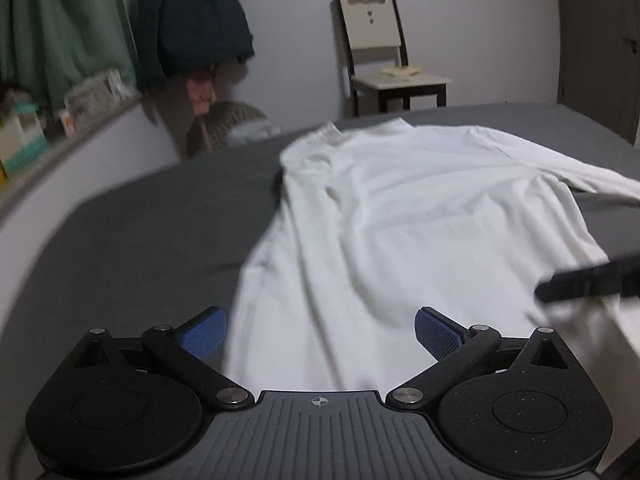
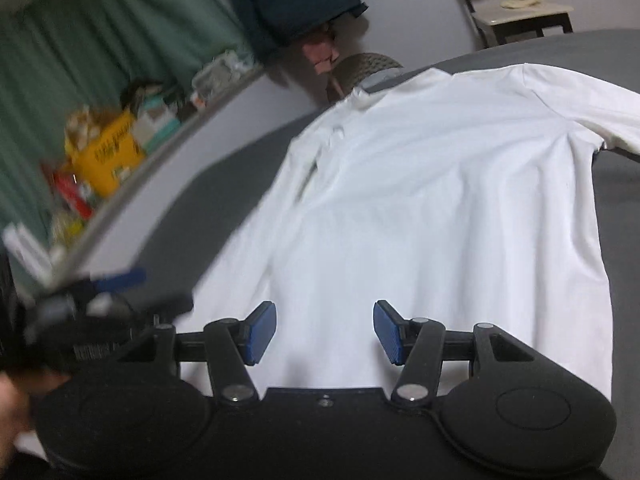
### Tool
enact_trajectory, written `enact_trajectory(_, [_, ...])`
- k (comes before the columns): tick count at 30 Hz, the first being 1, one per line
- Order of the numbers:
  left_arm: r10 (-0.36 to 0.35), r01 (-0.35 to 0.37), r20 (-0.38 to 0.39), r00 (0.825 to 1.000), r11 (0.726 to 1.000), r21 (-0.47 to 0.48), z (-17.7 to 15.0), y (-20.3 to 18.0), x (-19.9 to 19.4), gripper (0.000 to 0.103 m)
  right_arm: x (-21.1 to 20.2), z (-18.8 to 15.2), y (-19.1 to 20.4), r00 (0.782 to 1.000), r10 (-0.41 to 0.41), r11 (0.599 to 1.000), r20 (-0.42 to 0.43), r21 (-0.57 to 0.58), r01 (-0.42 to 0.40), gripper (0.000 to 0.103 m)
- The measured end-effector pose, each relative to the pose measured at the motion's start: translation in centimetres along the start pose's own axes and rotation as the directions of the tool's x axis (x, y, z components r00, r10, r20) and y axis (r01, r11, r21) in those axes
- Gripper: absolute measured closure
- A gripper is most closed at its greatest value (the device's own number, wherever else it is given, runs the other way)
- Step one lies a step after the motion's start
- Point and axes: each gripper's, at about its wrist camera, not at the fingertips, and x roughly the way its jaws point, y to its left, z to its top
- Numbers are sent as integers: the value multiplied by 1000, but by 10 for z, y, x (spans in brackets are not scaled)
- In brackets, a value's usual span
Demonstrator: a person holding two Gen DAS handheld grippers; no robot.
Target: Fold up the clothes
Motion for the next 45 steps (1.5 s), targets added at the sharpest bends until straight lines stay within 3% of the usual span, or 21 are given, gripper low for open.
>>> enact_trajectory(3, [-8, 9, -80, 997, 1000, 6, -1, -13, 25, 47, -4, -4, -10, 999, 43, 996, -3, 72, -42, 50])
enact_trajectory(5, [4, -2, -127, 992, 1000, 10, -6, -16, 37, 49, -1, -2, -15, 998, 66, 993, 11, 96, -67, 50])
enact_trajectory(7, [6, -7, -165, 986, 1000, -9, -10, -15, 45, 58, 2, 0, -14, 997, 77, 993, 16, 86, -78, 50])
enact_trajectory(11, [-79, 53, -158, 984, 985, -163, -10, -2, 44, 63, 14, -2, -12, 995, 104, 991, -11, 86, -103, 50])
enact_trajectory(15, [-104, 70, -151, 983, 974, -215, -12, -2, 42, 65, 20, -5, -9, 993, 117, 990, -35, 86, -114, 50])
enact_trajectory(18, [-81, 44, -175, 981, 977, -207, -18, -2, 46, 87, 19, -5, -9, 991, 127, 988, -36, 90, -123, 50])
enact_trajectory(20, [-101, 55, -167, 981, 965, -255, -18, 5, 46, 92, 17, -6, -7, 991, 133, 988, -33, 89, -129, 50])
enact_trajectory(21, [-115, 66, -160, 980, 957, -283, -17, 9, 47, 100, 17, -6, -7, 991, 134, 987, -29, 89, -131, 50])
enact_trajectory(24, [-126, 75, -138, 982, 943, -323, -16, 14, 45, 102, 17, -6, -7, 991, 131, 988, -26, 91, -128, 49])
enact_trajectory(26, [-67, 29, -120, 990, 955, -295, -14, 14, 41, 102, 19, -7, -8, 992, 122, 989, -29, 92, -119, 49])
enact_trajectory(28, [50, -66, -72, 996, 969, -238, -5, 20, 30, 102, 19, -8, -9, 993, 111, 990, -32, 95, -107, 49])
enact_trajectory(30, [148, -149, -19, 989, 962, -231, 11, 43, 18, 102, 21, -9, -9, 993, 109, 990, -40, 95, -104, 49])
enact_trajectory(32, [238, -229, 16, 971, 948, -222, 29, 67, 13, 102, 22, -11, -9, 993, 107, 990, -50, 94, -102, 49])
enact_trajectory(36, [383, -379, 6, 924, 916, -131, 70, 120, 37, 102, 27, -14, 0, 992, 101, 995, -71, 17, -100, 49])
enact_trajectory(41, [491, -498, -104, 865, 864, -69, 104, 183, 96, 102, 35, -19, 5, 988, 107, 993, -109, -30, -111, 49])
enact_trajectory(45, [502, -522, -196, 842, 851, -63, 116, 205, 145, 102, 39, -18, 7, 987, 112, 990, -114, -67, -120, 47])
